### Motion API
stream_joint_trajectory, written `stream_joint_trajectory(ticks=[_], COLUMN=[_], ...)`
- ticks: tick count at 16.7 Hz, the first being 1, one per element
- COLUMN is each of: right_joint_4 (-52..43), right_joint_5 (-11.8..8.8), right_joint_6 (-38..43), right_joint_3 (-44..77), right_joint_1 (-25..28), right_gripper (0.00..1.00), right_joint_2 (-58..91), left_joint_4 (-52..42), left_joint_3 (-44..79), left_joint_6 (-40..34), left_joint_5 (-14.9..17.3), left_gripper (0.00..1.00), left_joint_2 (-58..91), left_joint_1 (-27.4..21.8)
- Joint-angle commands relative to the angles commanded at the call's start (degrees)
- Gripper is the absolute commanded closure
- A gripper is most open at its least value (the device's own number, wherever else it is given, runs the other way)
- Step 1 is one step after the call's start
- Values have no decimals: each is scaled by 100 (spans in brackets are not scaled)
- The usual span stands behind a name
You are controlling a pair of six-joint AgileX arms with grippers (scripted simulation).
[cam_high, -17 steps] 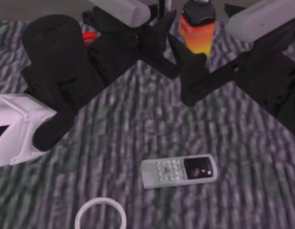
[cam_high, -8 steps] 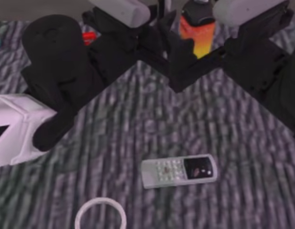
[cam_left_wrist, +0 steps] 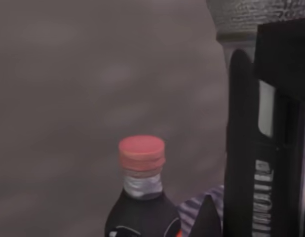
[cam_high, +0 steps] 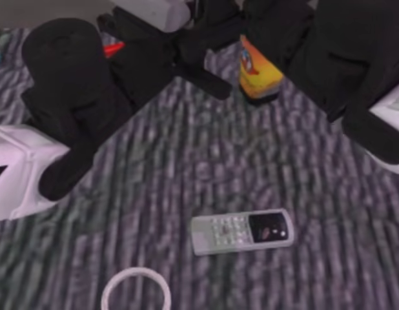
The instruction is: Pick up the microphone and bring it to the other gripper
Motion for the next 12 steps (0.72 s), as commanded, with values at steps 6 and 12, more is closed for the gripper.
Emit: stream_joint_trajectory(ticks=[6,12], right_joint_4=[4,4], right_joint_5=[-4,-4], right_joint_6=[0,0], right_joint_3=[18,18], right_joint_1=[-5,-5], right_gripper=[15,60], right_joint_2=[19,19], left_joint_4=[0,0], left_joint_3=[0,0], left_joint_6=[0,0], left_joint_5=[0,0], left_gripper=[100,100], left_joint_2=[0,0], left_joint_1=[0,0])
